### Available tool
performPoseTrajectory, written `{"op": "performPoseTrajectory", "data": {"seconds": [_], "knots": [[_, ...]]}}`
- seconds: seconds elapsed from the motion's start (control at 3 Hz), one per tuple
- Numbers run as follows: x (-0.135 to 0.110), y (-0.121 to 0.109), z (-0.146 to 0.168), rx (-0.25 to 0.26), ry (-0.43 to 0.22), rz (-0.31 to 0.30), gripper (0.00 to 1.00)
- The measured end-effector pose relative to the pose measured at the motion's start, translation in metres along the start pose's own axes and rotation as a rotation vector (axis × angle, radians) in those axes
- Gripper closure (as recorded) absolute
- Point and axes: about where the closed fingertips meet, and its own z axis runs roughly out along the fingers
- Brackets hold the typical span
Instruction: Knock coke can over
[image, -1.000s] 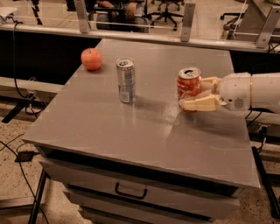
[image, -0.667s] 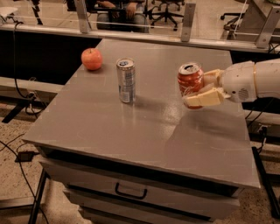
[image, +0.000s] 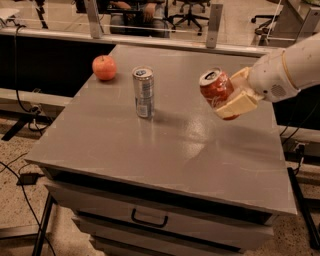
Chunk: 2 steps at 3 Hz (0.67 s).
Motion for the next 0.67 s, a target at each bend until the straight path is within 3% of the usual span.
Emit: {"op": "performPoseTrajectory", "data": {"seconds": [0.67], "knots": [[-0.0086, 0.0104, 0.0092, -0.038, 0.325, -0.163, 1.0]]}}
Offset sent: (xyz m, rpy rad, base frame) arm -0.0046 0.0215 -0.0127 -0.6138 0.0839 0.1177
